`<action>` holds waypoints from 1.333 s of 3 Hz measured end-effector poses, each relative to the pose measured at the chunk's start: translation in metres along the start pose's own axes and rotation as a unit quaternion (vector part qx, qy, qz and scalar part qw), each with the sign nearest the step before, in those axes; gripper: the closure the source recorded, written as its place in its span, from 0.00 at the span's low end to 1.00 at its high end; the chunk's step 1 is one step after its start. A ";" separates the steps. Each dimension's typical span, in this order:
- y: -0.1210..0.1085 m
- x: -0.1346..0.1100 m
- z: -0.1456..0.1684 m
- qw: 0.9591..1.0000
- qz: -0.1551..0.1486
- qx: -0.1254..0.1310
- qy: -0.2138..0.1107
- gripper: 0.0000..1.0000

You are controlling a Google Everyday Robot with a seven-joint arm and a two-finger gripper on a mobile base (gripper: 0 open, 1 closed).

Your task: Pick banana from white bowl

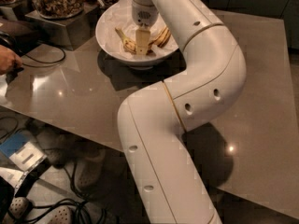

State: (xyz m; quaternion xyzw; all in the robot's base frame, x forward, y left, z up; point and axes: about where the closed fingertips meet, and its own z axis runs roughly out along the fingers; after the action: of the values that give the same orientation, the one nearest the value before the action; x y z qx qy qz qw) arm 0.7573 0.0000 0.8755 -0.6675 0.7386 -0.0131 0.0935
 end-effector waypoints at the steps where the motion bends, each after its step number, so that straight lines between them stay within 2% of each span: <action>1: 0.000 0.000 0.000 1.000 0.000 0.000 0.000 0.35; 4: 0.000 0.000 0.000 1.000 0.000 0.000 0.000 0.34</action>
Offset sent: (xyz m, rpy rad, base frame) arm 0.0640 -0.0185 0.0583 -0.0820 0.2230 0.0495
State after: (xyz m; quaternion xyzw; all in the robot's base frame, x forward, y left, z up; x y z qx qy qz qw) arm 0.7573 0.0000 0.8755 -0.6675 0.7386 -0.0131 0.0935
